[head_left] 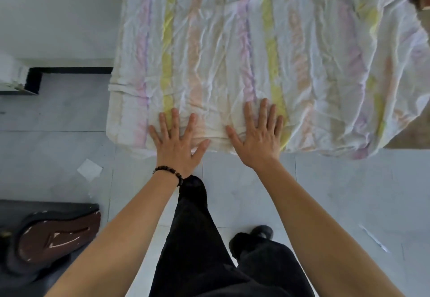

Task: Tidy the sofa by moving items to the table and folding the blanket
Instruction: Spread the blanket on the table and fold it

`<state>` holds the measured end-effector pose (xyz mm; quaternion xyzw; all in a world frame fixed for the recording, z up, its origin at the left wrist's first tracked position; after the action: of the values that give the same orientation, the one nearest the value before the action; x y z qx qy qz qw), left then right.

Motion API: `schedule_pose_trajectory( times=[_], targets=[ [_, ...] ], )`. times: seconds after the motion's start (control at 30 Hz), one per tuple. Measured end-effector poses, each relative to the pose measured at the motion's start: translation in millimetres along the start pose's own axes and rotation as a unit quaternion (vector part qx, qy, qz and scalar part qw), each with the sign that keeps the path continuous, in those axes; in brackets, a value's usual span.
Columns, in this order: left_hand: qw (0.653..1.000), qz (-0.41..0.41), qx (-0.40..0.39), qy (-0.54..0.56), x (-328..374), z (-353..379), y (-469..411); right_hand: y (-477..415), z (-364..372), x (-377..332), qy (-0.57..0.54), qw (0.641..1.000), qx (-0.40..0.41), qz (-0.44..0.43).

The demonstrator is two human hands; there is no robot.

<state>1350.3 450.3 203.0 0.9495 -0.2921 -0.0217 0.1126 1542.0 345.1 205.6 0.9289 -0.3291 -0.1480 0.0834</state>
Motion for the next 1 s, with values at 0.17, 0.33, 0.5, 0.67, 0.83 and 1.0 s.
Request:
schedule_pose_trajectory(
  times=[0.17,0.33,0.5,0.67,0.83,1.0],
  targets=[
    [0.999,-0.027,-0.043,0.000,13,12,51,46,-4,35,0.010,0.994,-0.045,-0.101],
    [0.991,-0.092,-0.087,0.041,47,-3,68,64,-42,104,-0.074,0.993,-0.026,-0.093],
    [0.996,0.009,-0.054,0.072,154,-34,30,37,-80,213,-0.140,0.985,0.061,0.080],
    [0.986,0.153,-0.009,0.069,290,-35,-48,-2,-90,314,-0.057,0.989,0.065,0.119],
    [0.975,0.221,-0.030,0.015,393,-12,-91,24,-113,392,0.026,0.980,0.132,0.145],
    [0.983,0.177,-0.035,-0.020,409,-8,-95,26,-137,430,-0.042,0.953,0.146,0.261]
  ],
)
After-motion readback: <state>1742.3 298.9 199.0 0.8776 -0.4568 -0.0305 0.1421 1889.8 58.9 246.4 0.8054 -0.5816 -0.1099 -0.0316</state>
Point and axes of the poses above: each hand's wrist, its own y-axis away from the middle knuckle, its own z-axis out of the palm, x = y × z, the point moved 8 cm from there along -y, towards the middle knuckle, and after that the axes turned 3 degrees about x, right-handed, at the moved point
